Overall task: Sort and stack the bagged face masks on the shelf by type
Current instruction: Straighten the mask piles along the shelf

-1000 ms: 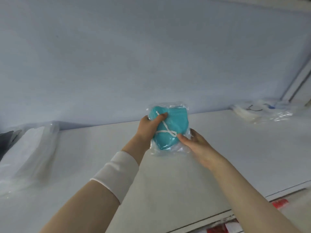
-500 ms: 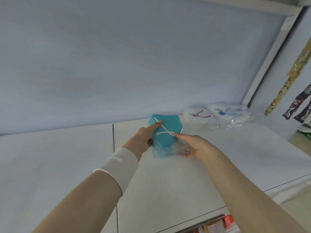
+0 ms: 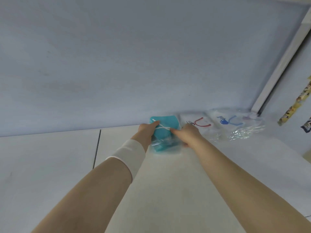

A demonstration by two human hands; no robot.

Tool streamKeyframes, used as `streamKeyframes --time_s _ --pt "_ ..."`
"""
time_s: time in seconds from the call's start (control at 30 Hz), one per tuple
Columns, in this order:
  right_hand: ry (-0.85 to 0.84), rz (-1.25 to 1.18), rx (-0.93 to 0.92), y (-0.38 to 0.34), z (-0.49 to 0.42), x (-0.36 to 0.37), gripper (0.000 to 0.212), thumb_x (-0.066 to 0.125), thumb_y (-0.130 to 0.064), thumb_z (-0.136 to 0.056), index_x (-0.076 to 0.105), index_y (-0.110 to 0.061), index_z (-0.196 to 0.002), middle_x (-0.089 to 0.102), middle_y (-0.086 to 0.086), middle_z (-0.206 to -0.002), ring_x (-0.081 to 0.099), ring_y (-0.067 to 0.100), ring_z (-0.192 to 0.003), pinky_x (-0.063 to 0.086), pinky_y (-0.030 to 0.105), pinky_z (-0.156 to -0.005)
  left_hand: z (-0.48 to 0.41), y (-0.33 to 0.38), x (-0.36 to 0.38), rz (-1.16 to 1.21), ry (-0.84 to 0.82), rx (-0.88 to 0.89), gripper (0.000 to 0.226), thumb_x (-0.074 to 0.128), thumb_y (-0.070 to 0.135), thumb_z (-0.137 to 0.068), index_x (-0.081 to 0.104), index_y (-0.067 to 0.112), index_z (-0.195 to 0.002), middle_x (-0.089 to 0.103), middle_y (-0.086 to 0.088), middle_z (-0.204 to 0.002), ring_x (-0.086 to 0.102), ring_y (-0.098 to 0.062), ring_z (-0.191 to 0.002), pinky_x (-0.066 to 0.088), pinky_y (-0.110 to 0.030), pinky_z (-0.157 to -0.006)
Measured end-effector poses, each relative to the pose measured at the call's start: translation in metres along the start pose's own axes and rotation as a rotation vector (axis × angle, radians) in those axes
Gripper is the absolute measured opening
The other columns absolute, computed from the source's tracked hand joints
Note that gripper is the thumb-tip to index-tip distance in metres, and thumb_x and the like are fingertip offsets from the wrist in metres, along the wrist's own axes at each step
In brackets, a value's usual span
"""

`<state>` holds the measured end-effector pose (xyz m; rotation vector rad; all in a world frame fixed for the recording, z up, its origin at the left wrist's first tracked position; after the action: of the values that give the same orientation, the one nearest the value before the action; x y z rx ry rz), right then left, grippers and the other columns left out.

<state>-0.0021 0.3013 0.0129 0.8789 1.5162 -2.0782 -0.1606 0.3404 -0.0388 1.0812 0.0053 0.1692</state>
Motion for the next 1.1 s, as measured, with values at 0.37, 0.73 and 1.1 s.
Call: streamKeyframes --time_s 0.37,0.73,1.1 --pt "-0.023 0.539 -0.486 -0.026 -0.028 -0.028 0.046 0.058 -0.042 -0.087 0.056 -0.024 -0.129 0.051 0.006 -0.132 0.043 0.03 -0.121 0.038 0.035 -0.097 -0.007 0.013 0.029 0.02 0.146 0.019 0.029 0.066 0.027 -0.087 0.057 0.003 -0.102 0.06 -0.008 -0.075 0.058 -0.019 -0.06 0.052 -0.028 -0.059" --pt "-0.002 0.613 -0.52 -0.032 -0.029 -0.023 0.047 0.055 -0.047 -0.087 0.052 -0.023 -0.128 0.049 0.007 -0.126 0.043 0.029 -0.116 0.039 0.035 -0.092 0.016 -0.002 0.02 0.004 0.12 0.019 0.035 0.047 0.042 -0.096 0.056 0.01 -0.088 0.051 -0.001 -0.073 0.048 -0.015 -0.064 0.042 -0.025 -0.065" --pt "0.0 0.746 -0.497 -0.044 -0.024 -0.024 0.048 0.05 -0.048 -0.09 0.048 -0.023 -0.131 0.046 0.011 -0.131 0.039 0.032 -0.121 0.036 0.037 -0.097 0.027 0.015 0.008 -0.282 0.114 0.108 0.047 0.04 0.037 -0.1 0.044 0.004 -0.133 0.052 -0.01 -0.125 0.051 -0.027 -0.112 0.039 -0.033 -0.095"
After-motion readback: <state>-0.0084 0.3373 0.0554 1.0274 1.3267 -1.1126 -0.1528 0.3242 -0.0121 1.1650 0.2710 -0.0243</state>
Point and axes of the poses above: each hand's wrist, its own z-axis away from the middle knuckle, its own x-axis out of the palm, y = z × x, the point moved 9 cm from there along -z, towards the middle knuckle
